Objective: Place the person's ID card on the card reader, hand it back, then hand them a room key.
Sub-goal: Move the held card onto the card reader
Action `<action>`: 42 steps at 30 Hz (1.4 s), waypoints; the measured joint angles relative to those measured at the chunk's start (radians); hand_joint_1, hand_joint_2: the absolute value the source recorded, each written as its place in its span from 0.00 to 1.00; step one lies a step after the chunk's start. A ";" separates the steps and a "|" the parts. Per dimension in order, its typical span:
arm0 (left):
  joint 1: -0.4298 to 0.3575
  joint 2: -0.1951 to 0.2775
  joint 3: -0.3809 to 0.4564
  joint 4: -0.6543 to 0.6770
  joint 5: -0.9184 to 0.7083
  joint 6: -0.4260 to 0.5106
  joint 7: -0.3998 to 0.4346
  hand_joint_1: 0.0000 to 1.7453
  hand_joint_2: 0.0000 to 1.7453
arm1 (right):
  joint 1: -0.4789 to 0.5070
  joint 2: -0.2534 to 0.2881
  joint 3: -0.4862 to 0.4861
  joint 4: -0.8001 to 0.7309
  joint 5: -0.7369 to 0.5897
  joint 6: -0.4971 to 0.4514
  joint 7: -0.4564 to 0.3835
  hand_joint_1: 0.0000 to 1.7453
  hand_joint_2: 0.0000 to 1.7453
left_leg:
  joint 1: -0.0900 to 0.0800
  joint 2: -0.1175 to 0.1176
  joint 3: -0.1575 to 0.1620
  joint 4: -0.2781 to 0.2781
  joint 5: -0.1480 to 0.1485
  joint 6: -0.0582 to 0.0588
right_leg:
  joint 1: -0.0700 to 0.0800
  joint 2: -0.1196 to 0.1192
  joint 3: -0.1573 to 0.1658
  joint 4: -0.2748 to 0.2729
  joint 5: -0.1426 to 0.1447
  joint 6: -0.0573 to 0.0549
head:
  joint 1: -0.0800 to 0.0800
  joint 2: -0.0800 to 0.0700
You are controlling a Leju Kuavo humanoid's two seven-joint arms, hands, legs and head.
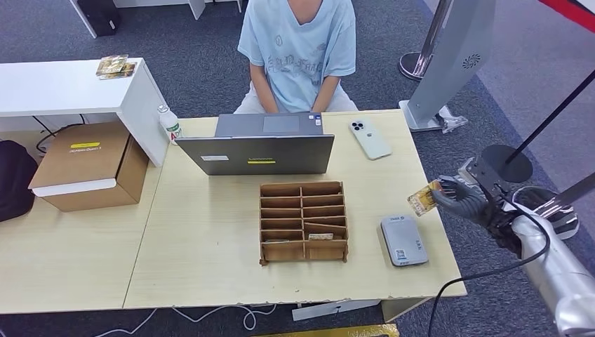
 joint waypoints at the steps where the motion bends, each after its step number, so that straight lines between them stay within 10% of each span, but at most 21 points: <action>1: 0.000 0.000 0.000 0.000 0.000 0.000 0.000 0.00 0.00 | 0.004 0.000 -0.002 0.002 0.003 -0.001 0.000 1.00 1.00 | 0.000 0.000 0.000 0.000 0.000 0.000 | 0.000 0.000 0.000 0.000 0.000 0.000 | 0.000 0.000; 42: 0.000 0.000 0.004 0.000 0.000 -0.008 0.001 0.00 0.00 | 0.024 0.010 0.016 0.021 0.116 0.005 -0.008 1.00 1.00 | 0.000 0.000 0.000 0.000 0.000 0.000 | 0.000 0.000 0.000 0.000 0.000 0.000 | 0.000 0.000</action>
